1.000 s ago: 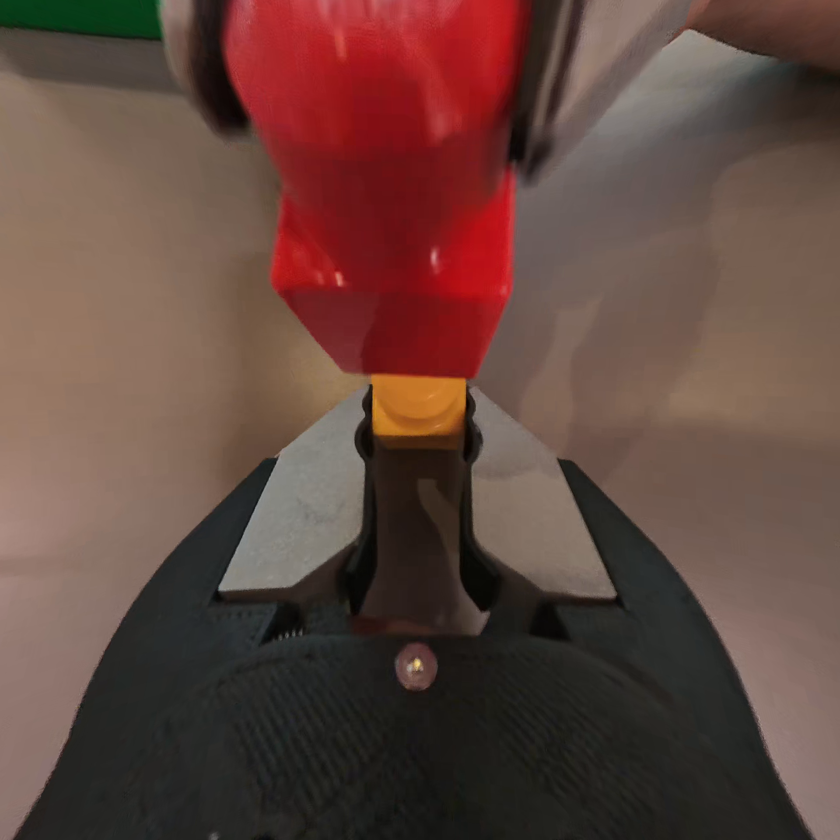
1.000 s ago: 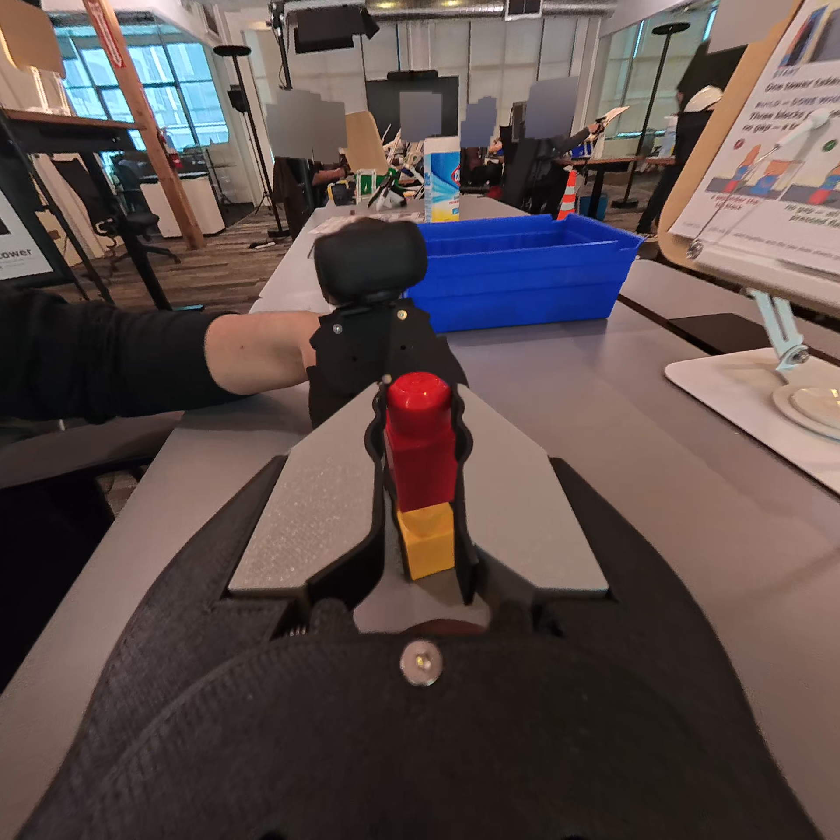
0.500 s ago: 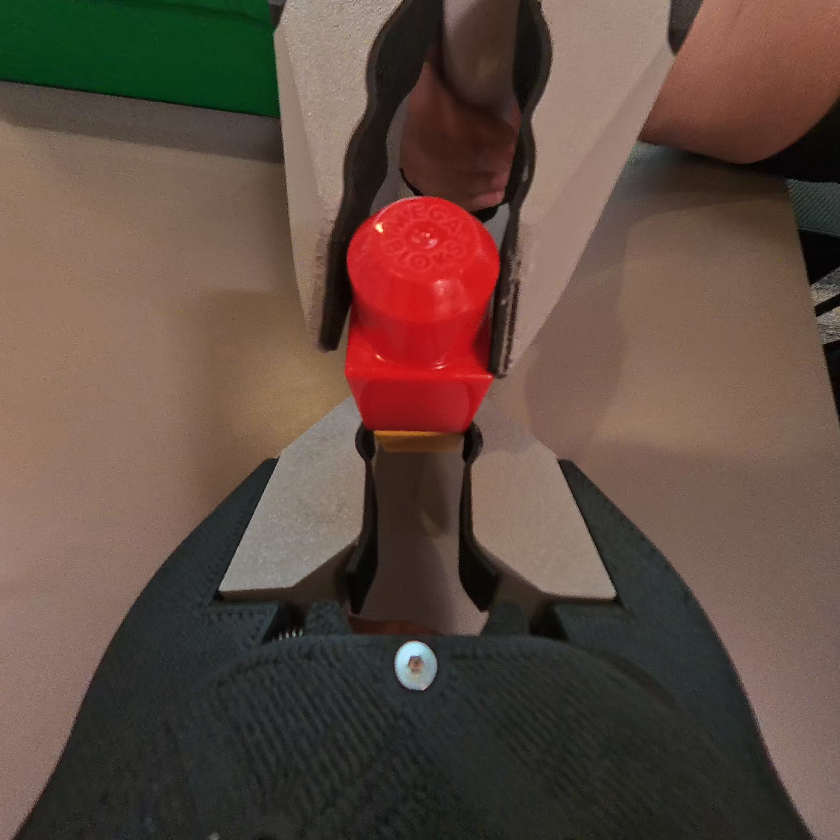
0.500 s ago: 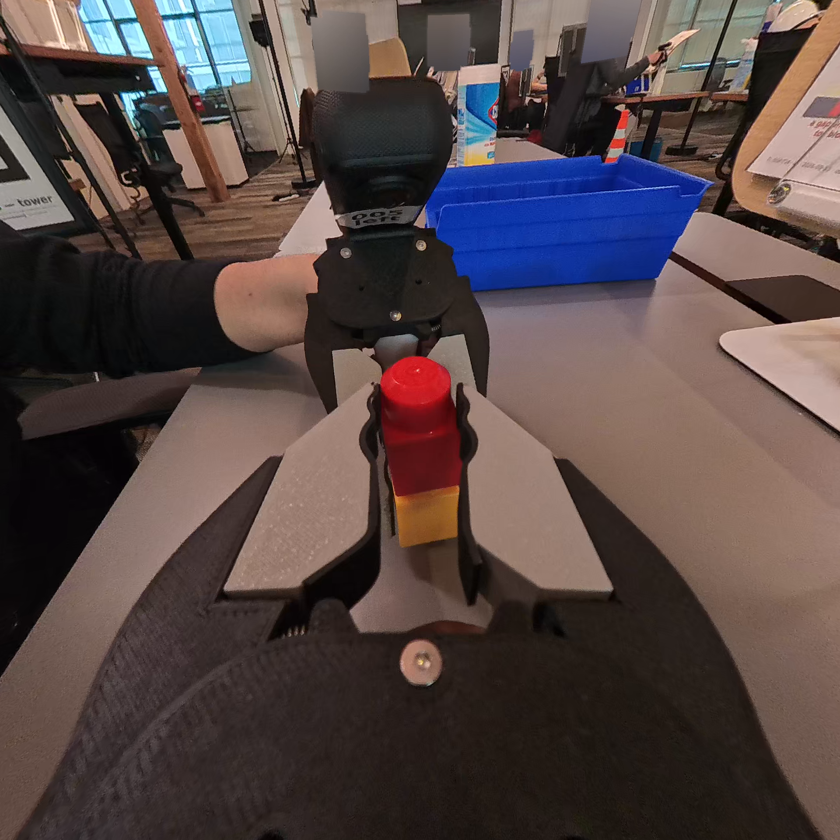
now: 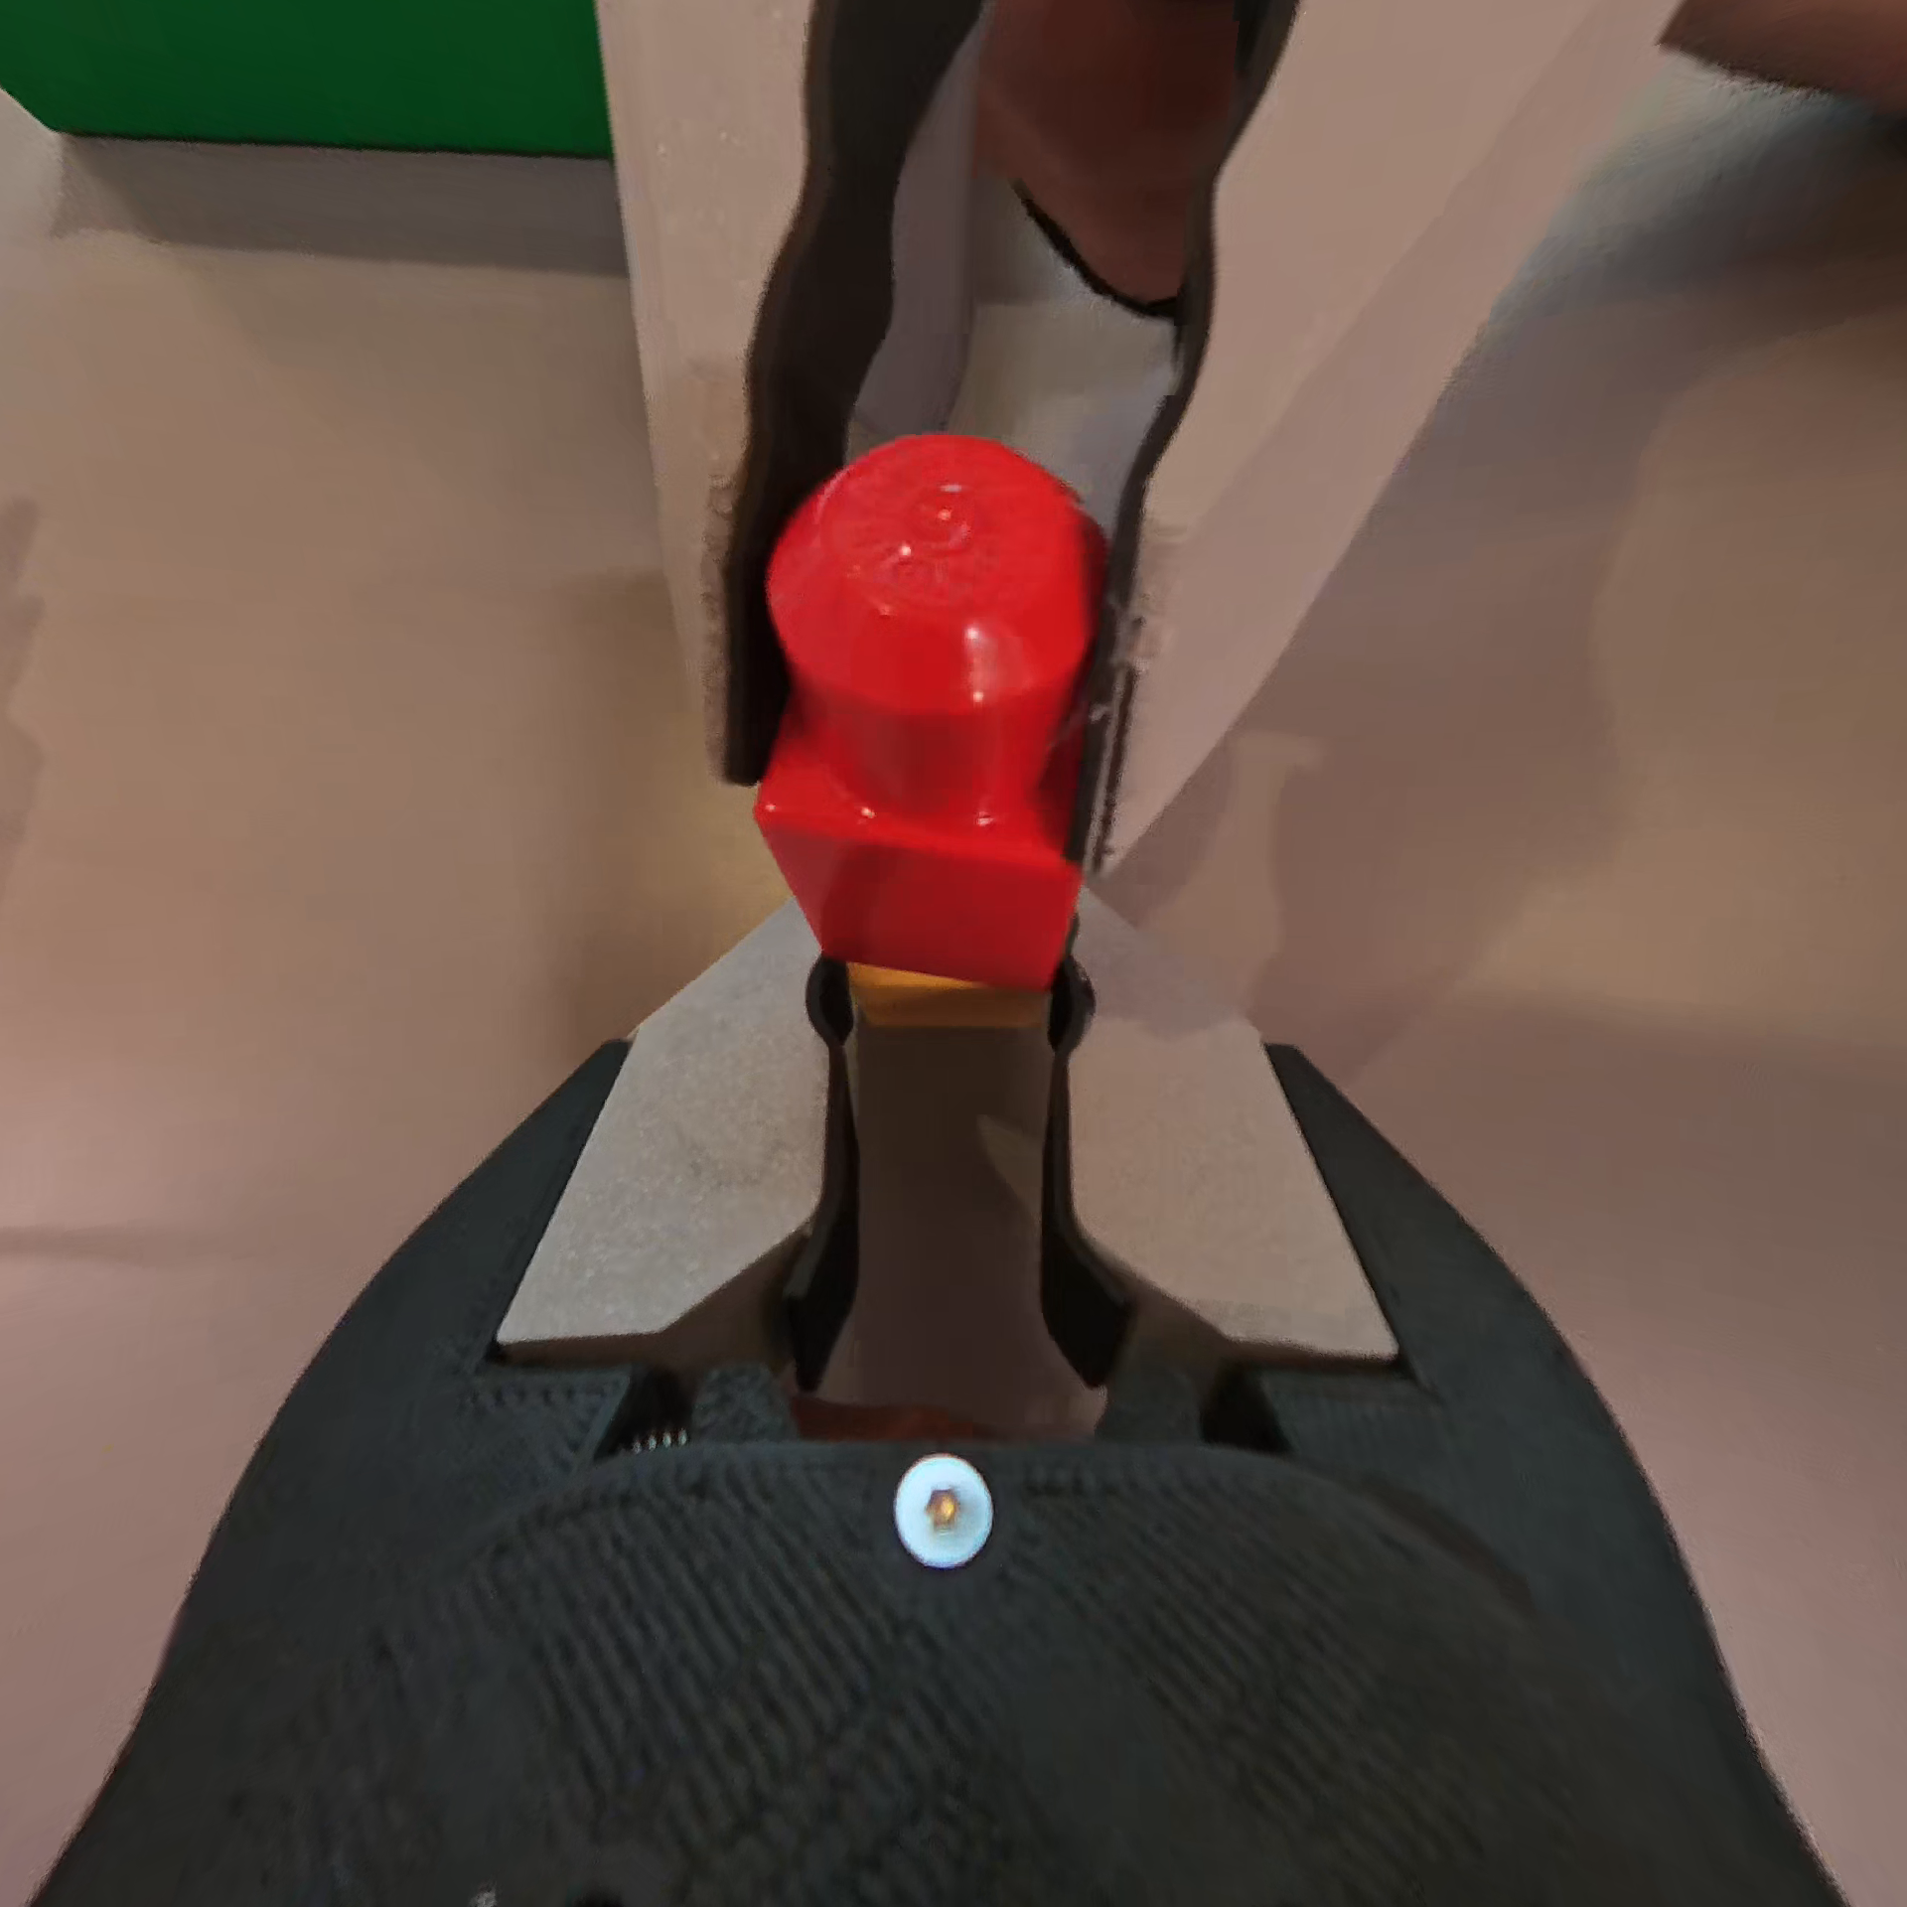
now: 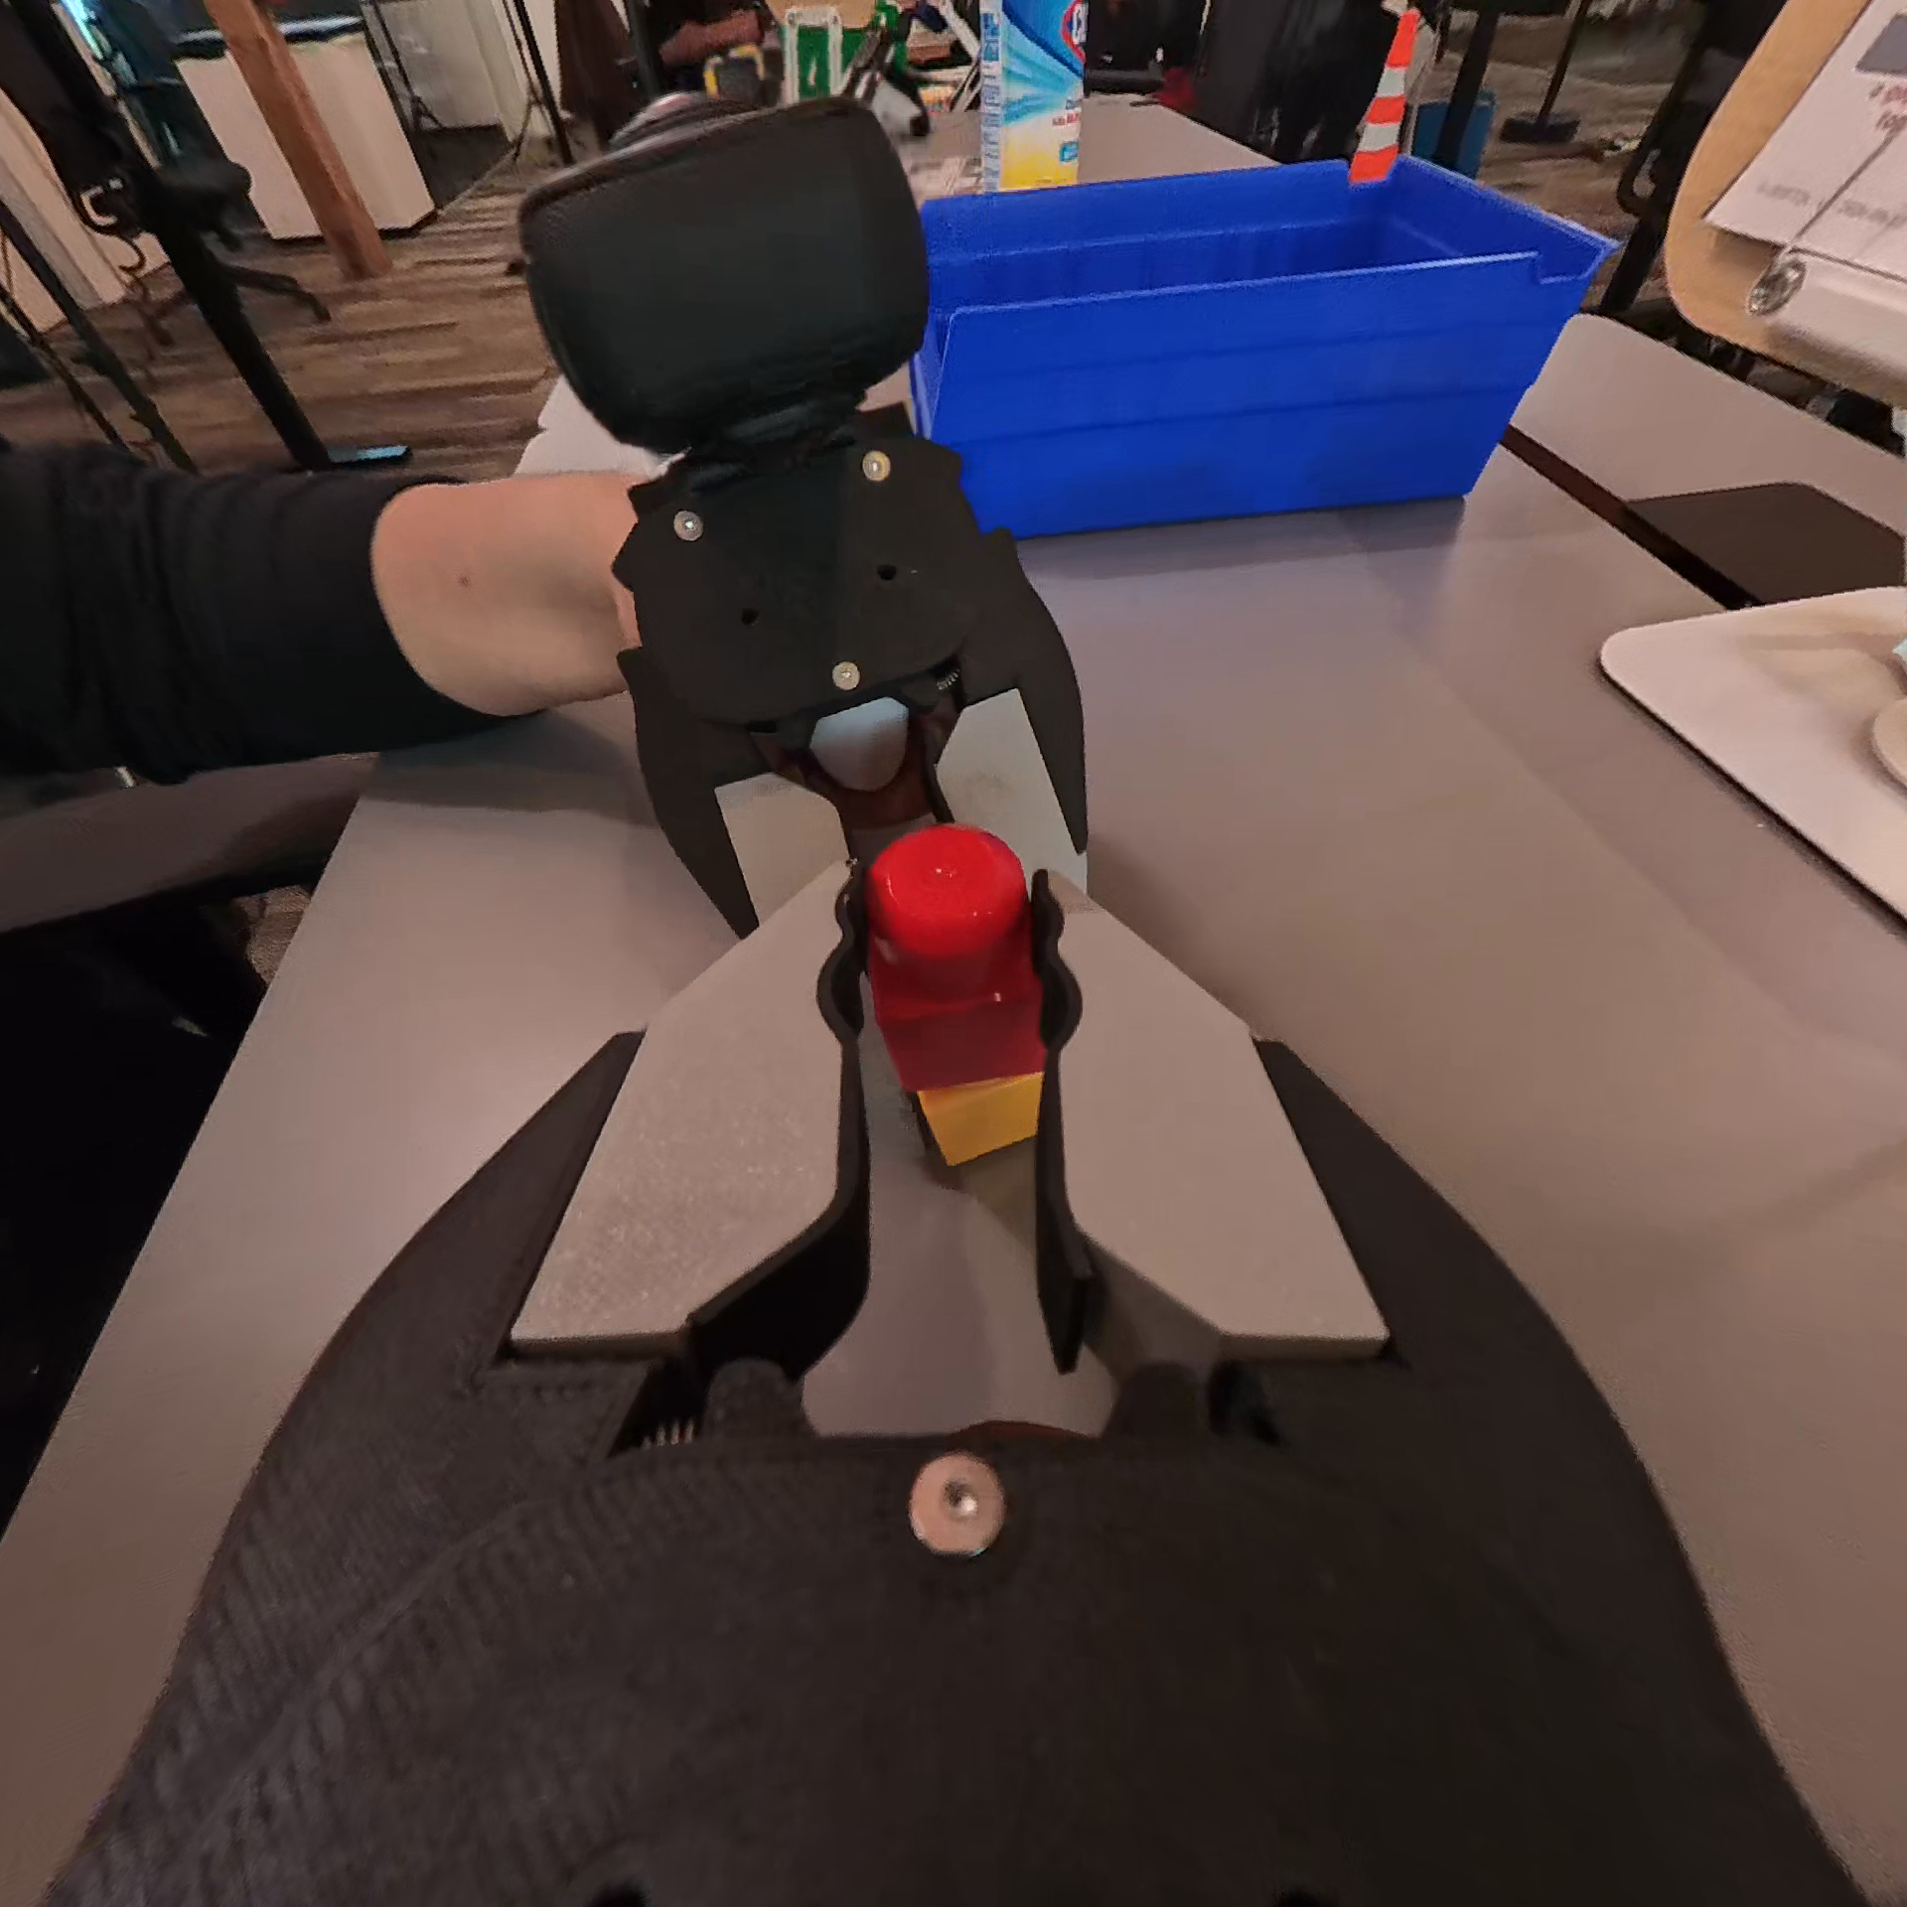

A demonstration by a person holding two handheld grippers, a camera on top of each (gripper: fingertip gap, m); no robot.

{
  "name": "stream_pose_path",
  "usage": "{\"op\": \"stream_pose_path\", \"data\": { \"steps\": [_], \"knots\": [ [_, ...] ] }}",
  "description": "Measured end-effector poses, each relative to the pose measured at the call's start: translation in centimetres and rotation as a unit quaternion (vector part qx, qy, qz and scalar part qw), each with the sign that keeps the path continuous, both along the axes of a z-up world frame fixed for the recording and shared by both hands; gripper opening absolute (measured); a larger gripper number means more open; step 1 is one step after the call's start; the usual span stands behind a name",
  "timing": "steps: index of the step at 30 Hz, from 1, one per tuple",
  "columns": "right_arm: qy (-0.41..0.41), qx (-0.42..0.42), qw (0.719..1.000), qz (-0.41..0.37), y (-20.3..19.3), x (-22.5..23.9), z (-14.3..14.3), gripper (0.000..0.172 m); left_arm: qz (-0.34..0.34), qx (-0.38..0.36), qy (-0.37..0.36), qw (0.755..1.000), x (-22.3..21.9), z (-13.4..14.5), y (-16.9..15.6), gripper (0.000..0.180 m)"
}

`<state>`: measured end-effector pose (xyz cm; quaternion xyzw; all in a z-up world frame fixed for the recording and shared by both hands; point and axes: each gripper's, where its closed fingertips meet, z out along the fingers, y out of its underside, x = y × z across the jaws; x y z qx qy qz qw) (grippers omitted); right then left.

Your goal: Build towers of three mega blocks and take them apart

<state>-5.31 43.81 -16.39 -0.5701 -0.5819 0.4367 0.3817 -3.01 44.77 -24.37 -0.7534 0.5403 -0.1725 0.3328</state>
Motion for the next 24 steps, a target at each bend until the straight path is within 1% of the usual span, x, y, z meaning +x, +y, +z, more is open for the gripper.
{"op": "stream_pose_path", "data": {
  "steps": [2,6,8,11,14,16,18,22,24],
  "knots": [
    [-0.009,0.01,1.0,0.026,-0.9,0.1,-0.3,0.028,-0.02,-0.019,0.007,1.0,0.3,-0.4,-1.0,0.034],
    [-0.017,0.021,0.997,0.065,-2.5,0.5,0.0,0.027,-0.076,-0.106,-0.066,0.989,1.6,0.4,-3.6,0.033],
    [-0.02,0.008,0.997,0.075,-2.8,0.6,-0.1,0.027,-0.098,-0.127,-0.086,0.983,1.9,0.6,-4.5,0.034],
    [-0.008,-0.006,0.999,0.051,-1.8,0.6,0.1,0.027,-0.074,-0.108,-0.086,0.988,1.9,0.6,-3.4,0.034],
    [0.018,-0.029,0.999,0.008,-0.3,0.4,0.8,0.027,-0.044,-0.085,-0.109,0.989,2.1,1.5,-2.1,0.033],
    [0.025,-0.047,0.999,0.005,-0.1,0.5,1.0,0.028,-0.033,-0.074,-0.112,0.99,2.1,1.8,-1.6,0.033],
    [0.032,-0.055,0.998,0.011,-0.1,0.8,1.3,0.028,-0.035,-0.08,-0.125,0.988,2.2,2.1,-1.7,0.033],
    [0.064,-0.089,0.994,0.027,-0.4,1.1,2.4,0.027,-0.049,-0.117,-0.182,0.975,2.6,3.8,-2.5,0.033],
    [0.069,-0.084,0.993,0.038,-0.7,1.2,2.4,0.027,-0.059,-0.131,-0.193,0.971,2.6,4.0,-3.0,0.033]
  ]
}}
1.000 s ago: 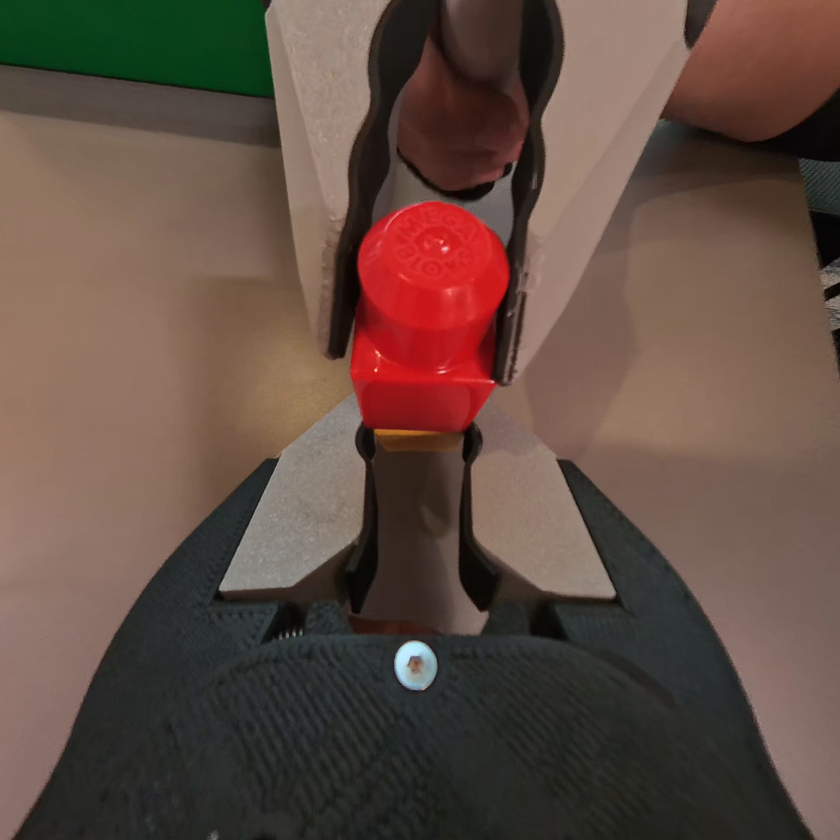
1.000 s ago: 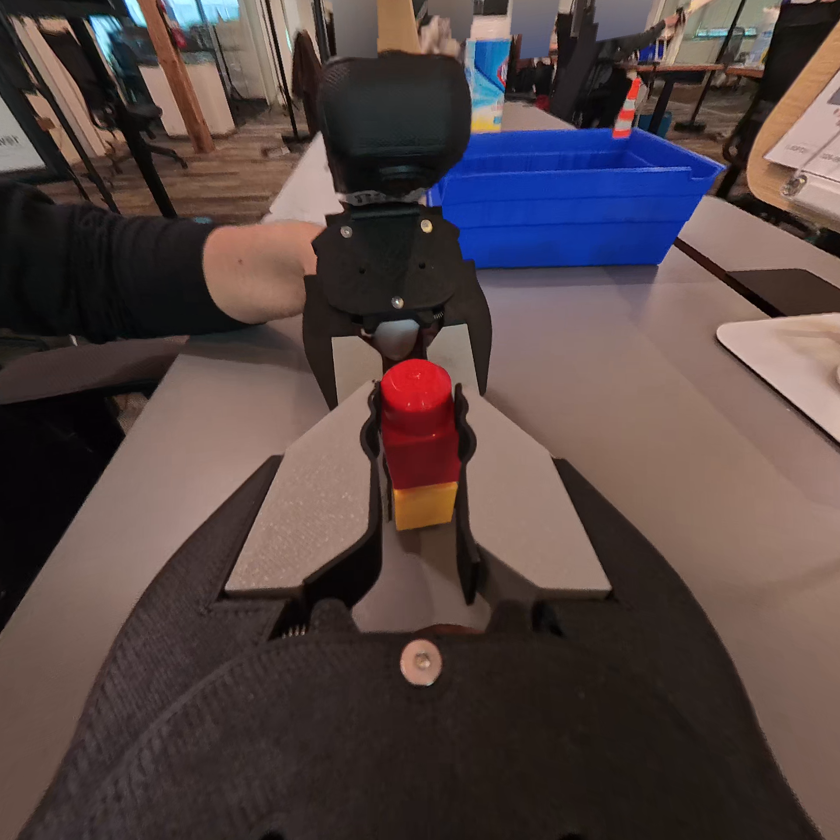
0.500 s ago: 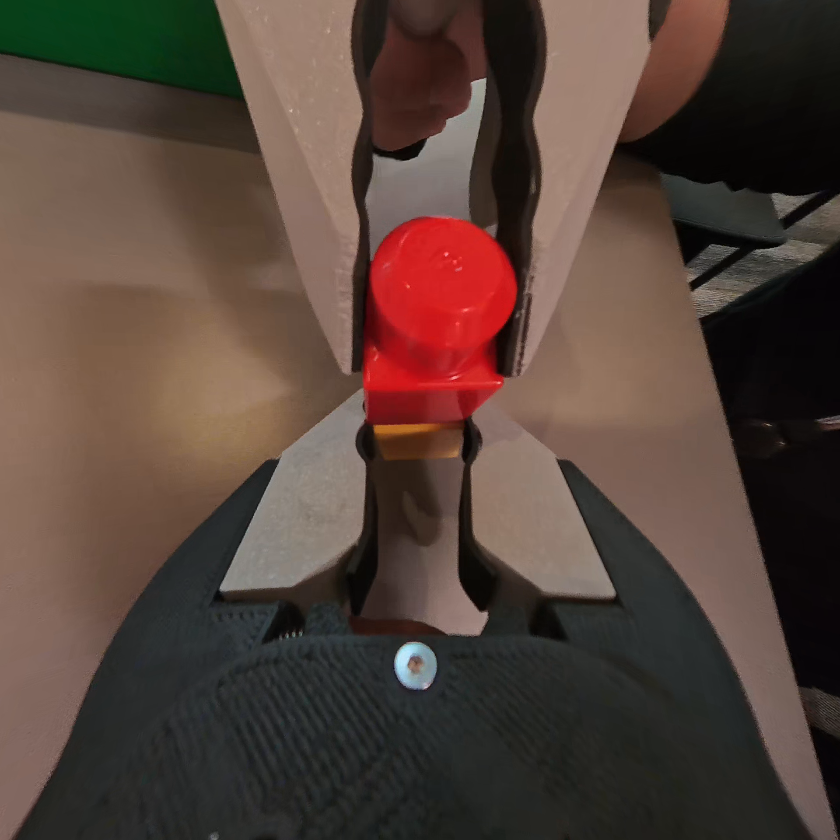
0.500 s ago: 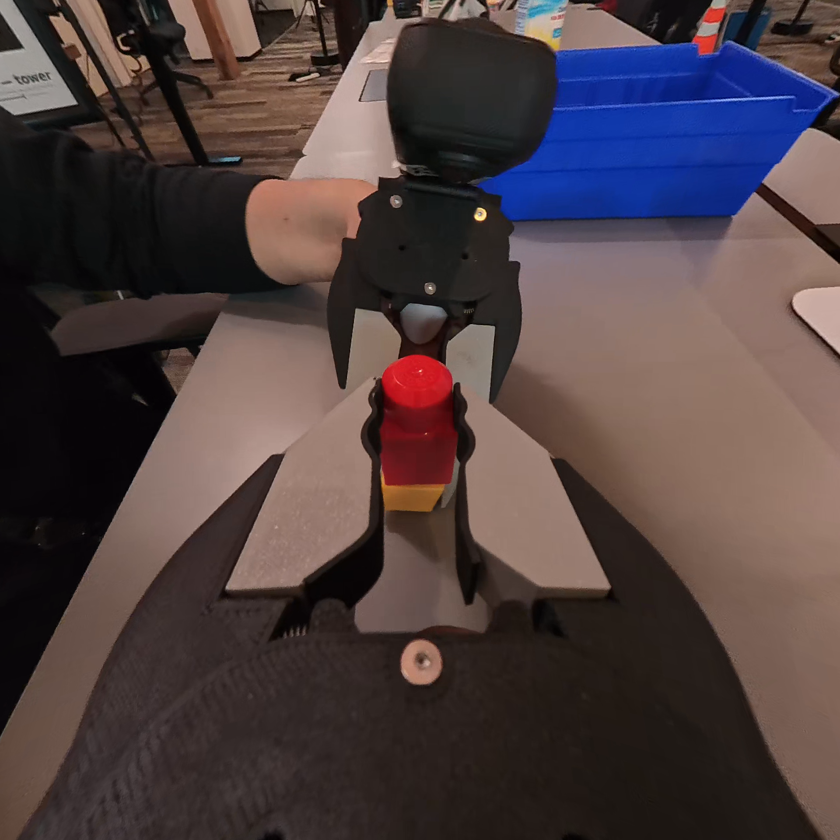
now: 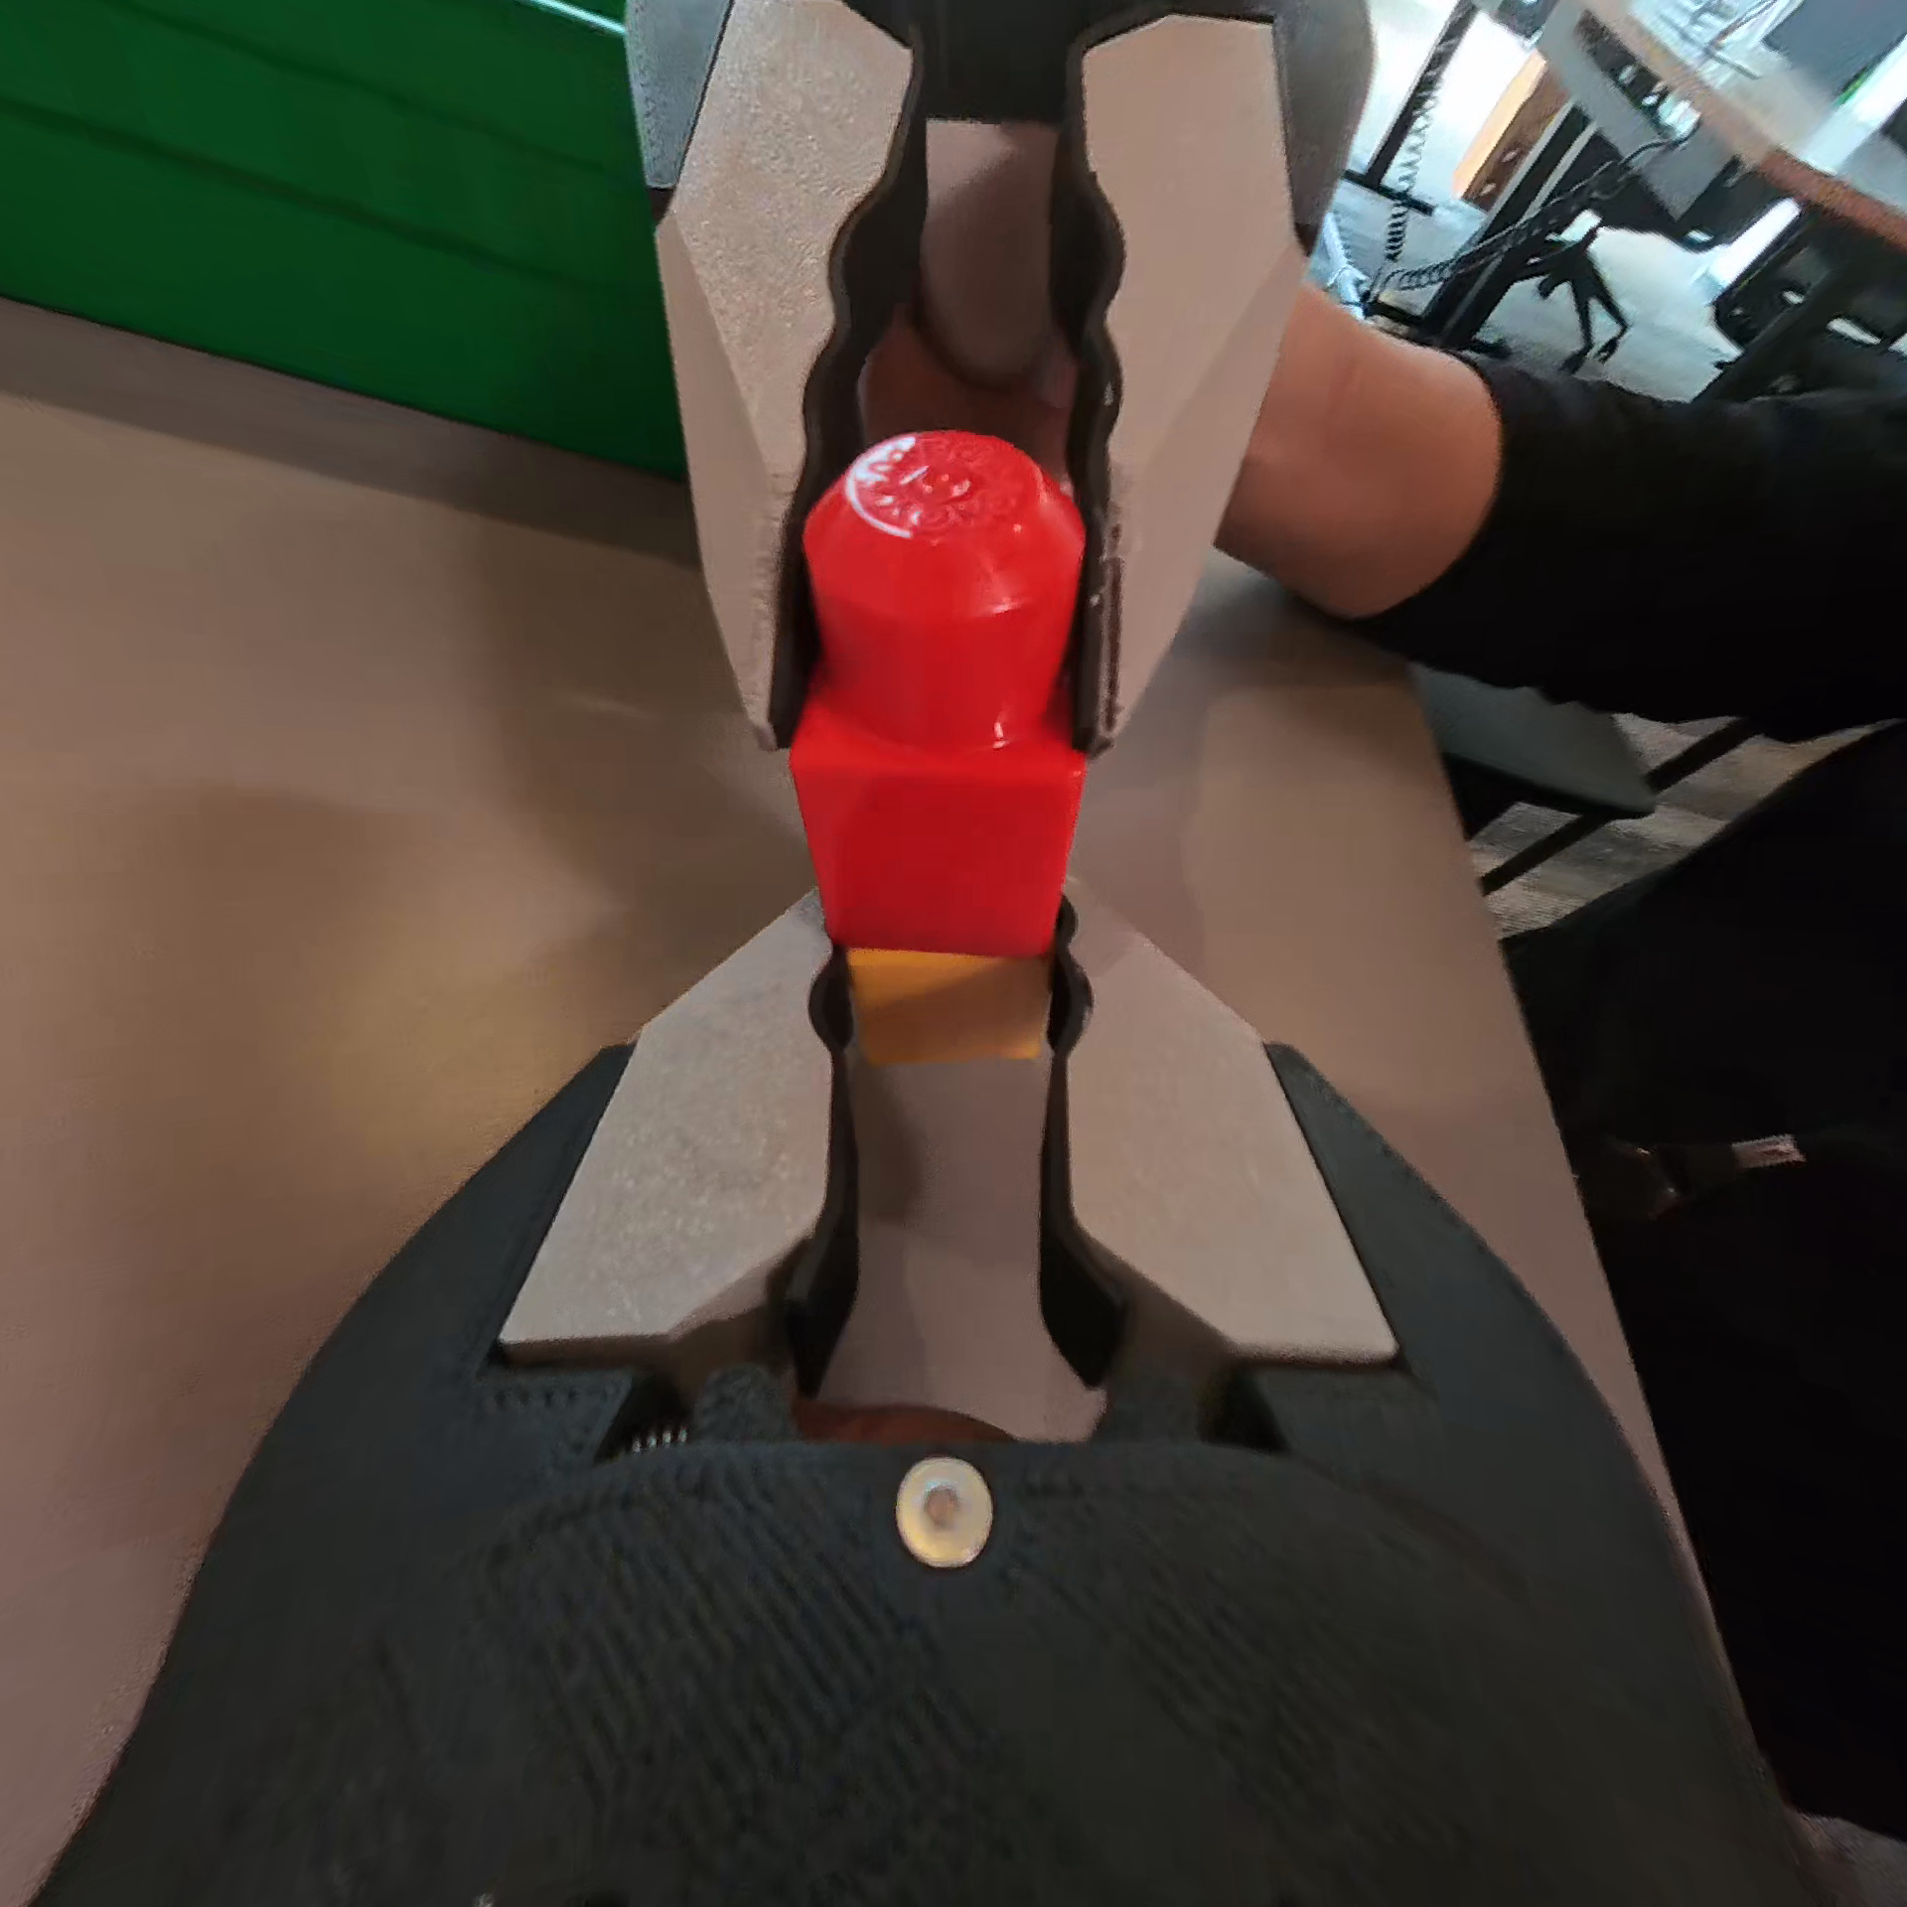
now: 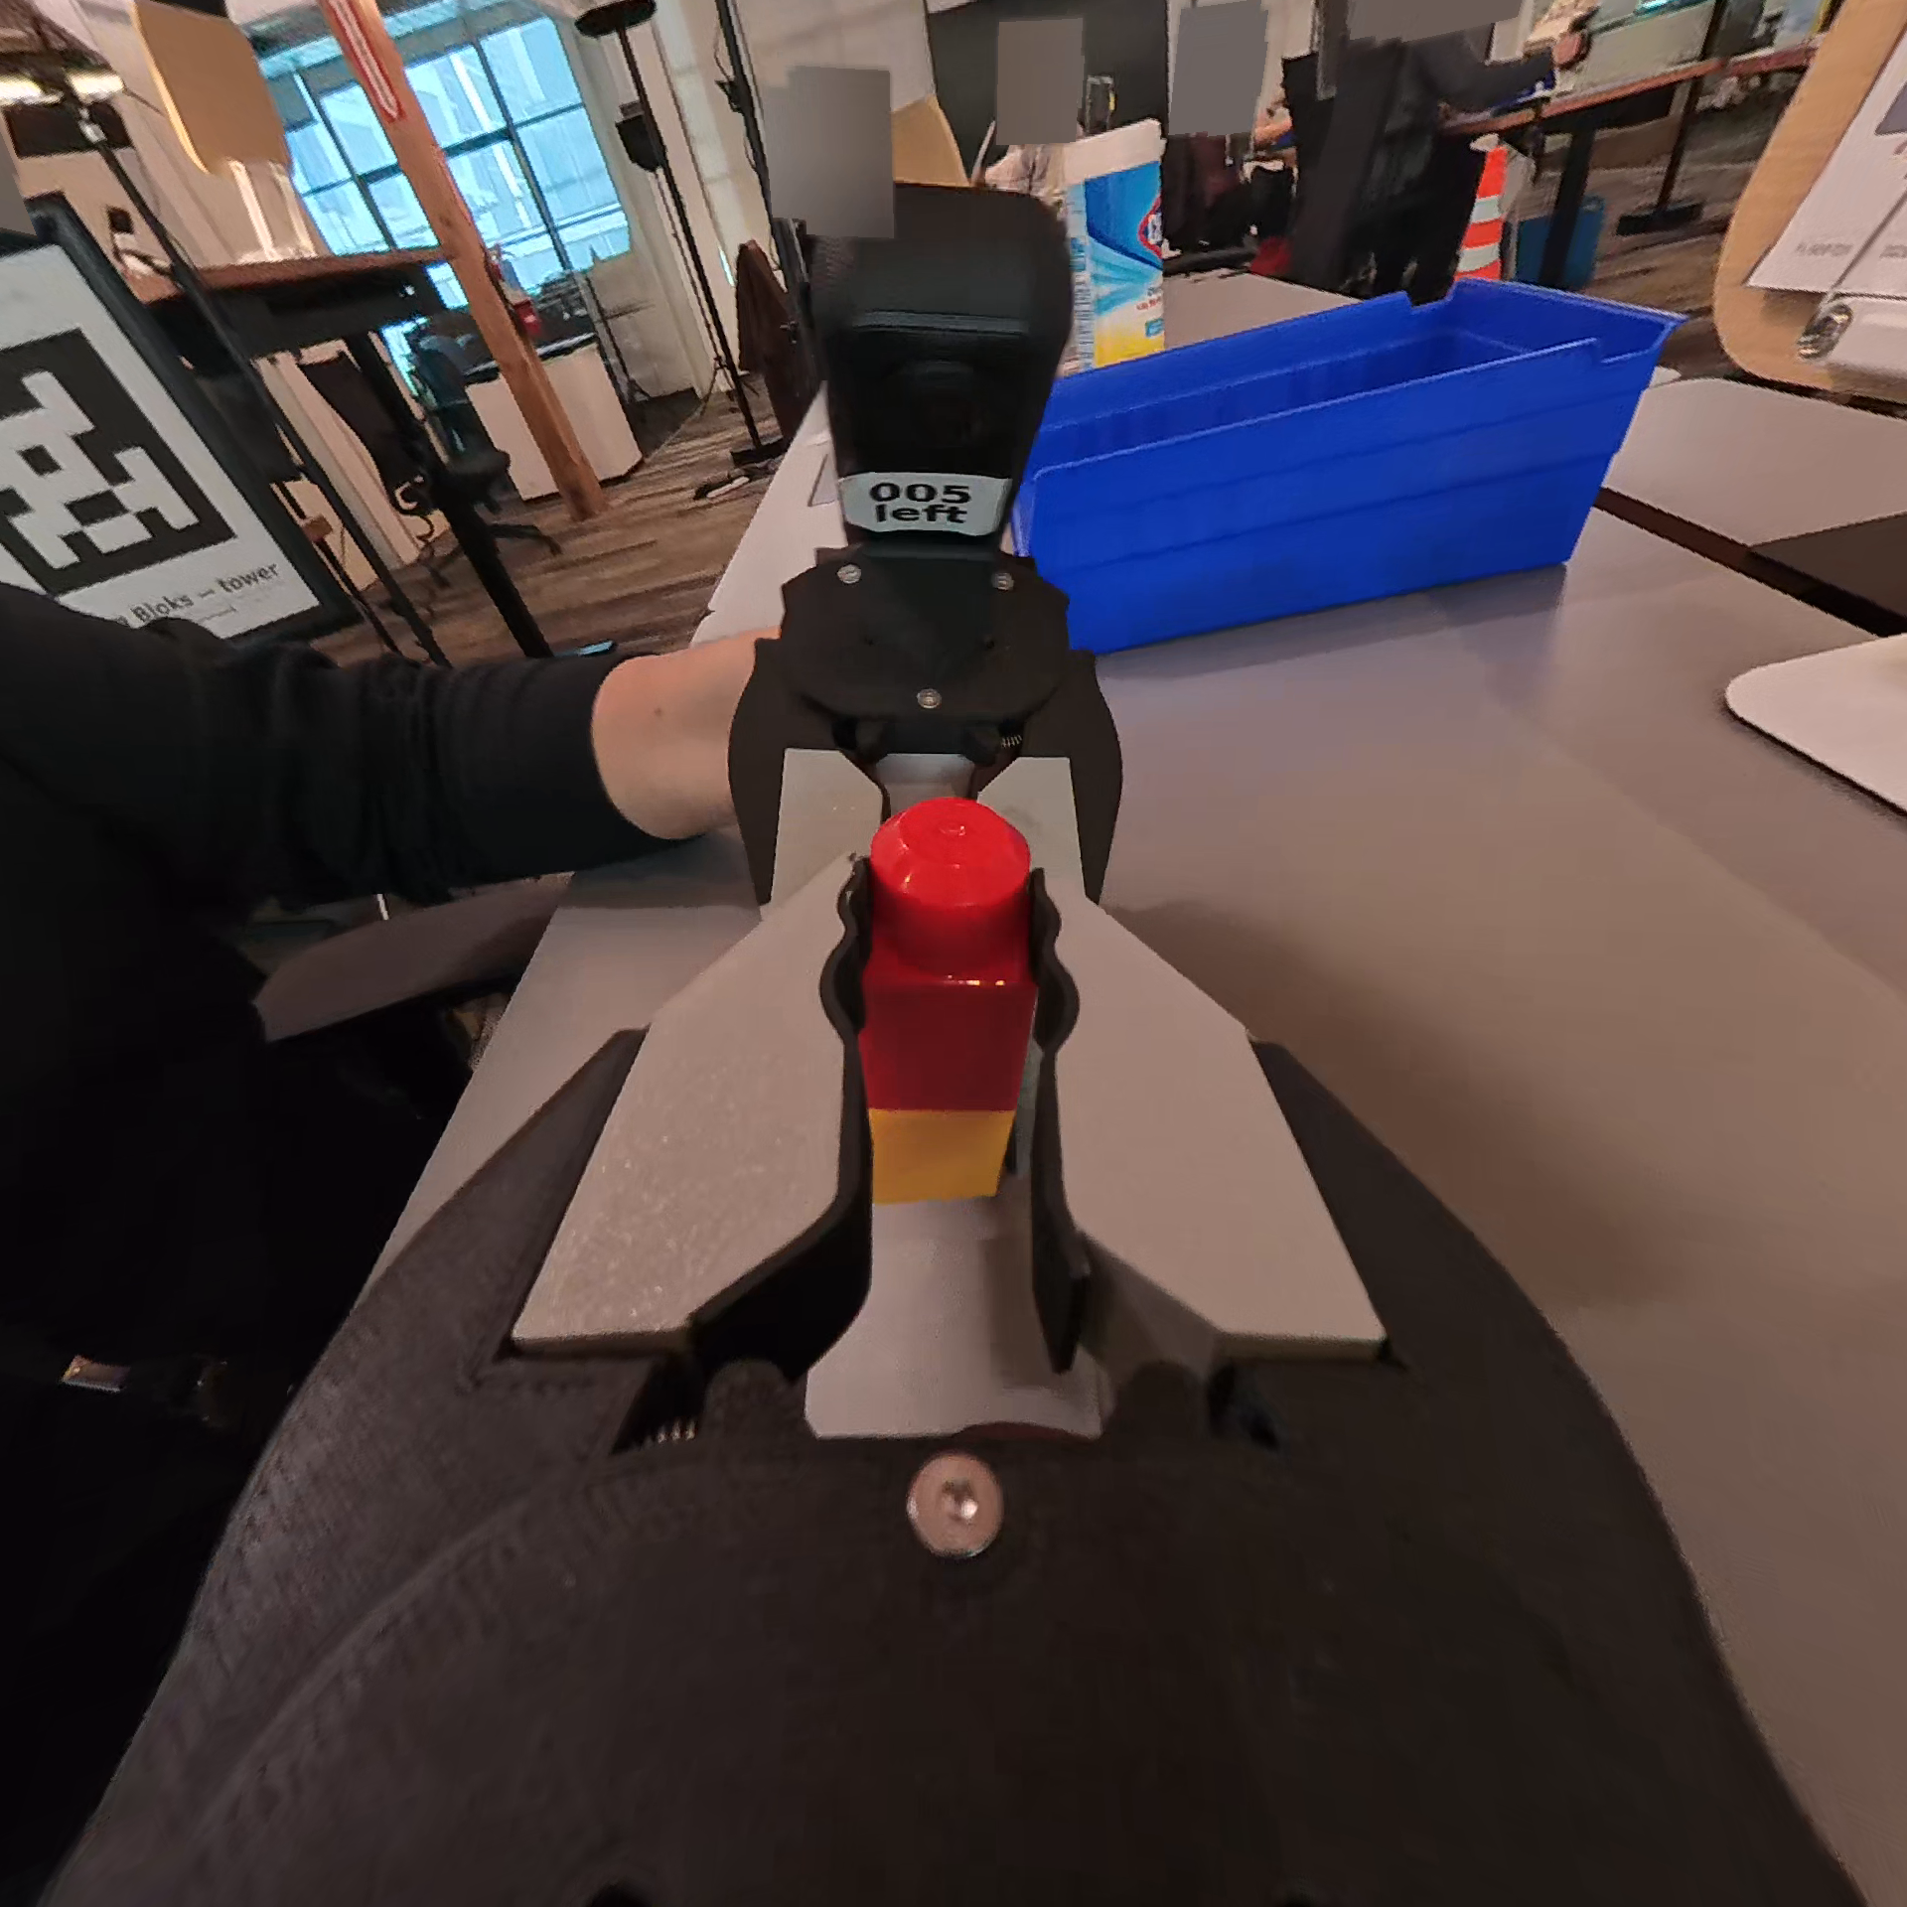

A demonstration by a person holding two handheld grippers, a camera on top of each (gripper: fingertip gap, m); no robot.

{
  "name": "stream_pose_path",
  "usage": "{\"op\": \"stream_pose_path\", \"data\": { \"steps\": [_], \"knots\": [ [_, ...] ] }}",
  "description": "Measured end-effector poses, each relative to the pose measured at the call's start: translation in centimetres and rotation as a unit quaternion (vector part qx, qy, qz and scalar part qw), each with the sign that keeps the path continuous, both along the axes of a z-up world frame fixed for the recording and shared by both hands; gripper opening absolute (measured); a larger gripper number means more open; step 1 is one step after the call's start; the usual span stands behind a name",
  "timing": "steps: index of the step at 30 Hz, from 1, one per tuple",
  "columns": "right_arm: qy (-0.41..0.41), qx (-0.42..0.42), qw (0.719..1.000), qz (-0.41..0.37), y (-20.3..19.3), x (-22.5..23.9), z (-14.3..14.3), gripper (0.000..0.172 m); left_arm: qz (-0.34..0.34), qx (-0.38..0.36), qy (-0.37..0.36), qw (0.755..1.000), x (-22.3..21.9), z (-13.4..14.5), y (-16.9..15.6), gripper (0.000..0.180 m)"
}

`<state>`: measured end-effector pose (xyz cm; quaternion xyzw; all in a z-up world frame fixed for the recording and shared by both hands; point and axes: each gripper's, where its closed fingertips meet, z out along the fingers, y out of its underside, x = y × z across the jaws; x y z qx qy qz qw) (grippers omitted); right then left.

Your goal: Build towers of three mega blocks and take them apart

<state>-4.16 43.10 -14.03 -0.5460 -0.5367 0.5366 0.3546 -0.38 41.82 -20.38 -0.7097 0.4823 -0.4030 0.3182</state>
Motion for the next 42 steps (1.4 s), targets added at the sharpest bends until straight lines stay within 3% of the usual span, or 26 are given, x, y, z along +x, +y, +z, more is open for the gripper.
{"op": "stream_pose_path", "data": {
  "steps": [4,19,28,32,34,37,39,42],
  "knots": [
    [0.025,-0.017,0.999,0.041,-1.2,0.1,0.6,0.027,-0.048,-0.03,-0.037,0.998,0.3,0.8,-1.7,0.033],
    [0.006,0.005,1.0,-0.012,0.4,-0.4,-0.2,0.028,0.019,0.005,0.005,1.0,-0.2,-0.2,0.6,0.033],
    [-0.022,0.042,0.997,-0.059,1.9,-1.3,-2.7,0.027,0.055,0.082,0.085,0.991,-1.7,-3.2,3.1,0.034],
    [-0.03,0.04,0.998,-0.045,1.6,-1.7,-3.4,0.028,0.05,0.097,0.113,0.988,-1.7,-3.9,3.1,0.036],
    [-0.032,0.053,0.997,-0.047,1.4,-1.8,-3.4,0.027,0.056,0.114,0.127,0.984,-2.0,-4.1,3.4,0.041],
    [-0.032,0.062,0.996,-0.05,1.3,-2.0,-3.4,0.035,0.072,0.106,0.169,0.977,-3.6,-4.8,3.7,0.068],
    [-0.032,0.059,0.997,-0.049,1.2,-2.1,-3.5,0.044,0.071,0.084,0.175,0.979,-5.1,-4.2,3.2,0.068],
    [-0.023,0.051,0.998,-0.042,0.8,-2.1,-3.2,0.048,0.079,0.058,0.118,0.988,-6.9,-0.5,1.5,0.06]
  ]
}}
